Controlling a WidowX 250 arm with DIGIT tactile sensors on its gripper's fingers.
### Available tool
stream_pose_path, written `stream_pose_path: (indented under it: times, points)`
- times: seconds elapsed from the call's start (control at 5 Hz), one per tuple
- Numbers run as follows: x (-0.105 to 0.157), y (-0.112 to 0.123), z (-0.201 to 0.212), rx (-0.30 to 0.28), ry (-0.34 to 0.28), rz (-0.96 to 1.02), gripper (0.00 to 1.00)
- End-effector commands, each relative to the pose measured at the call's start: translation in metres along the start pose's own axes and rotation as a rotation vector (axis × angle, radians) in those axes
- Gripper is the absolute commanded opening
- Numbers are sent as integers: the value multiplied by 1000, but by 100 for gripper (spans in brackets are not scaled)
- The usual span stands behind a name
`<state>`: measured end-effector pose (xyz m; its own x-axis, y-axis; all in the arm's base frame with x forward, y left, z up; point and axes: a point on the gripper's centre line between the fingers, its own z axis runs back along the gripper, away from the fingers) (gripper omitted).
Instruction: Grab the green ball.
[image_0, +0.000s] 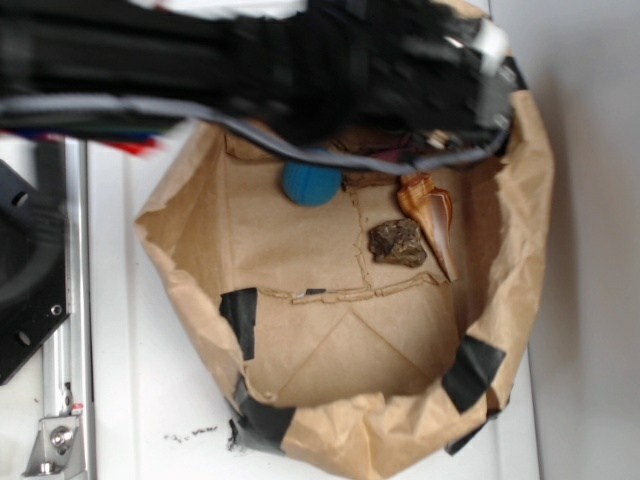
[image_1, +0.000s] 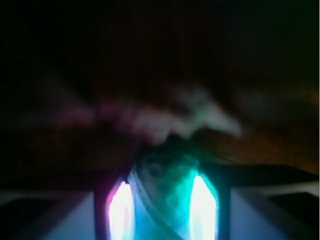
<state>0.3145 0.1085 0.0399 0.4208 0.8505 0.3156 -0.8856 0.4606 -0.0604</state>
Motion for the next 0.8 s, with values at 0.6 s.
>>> stream_pose_path:
  times: [0.6]
  points:
    - [-29,-3,143,-488,254,-748,0]
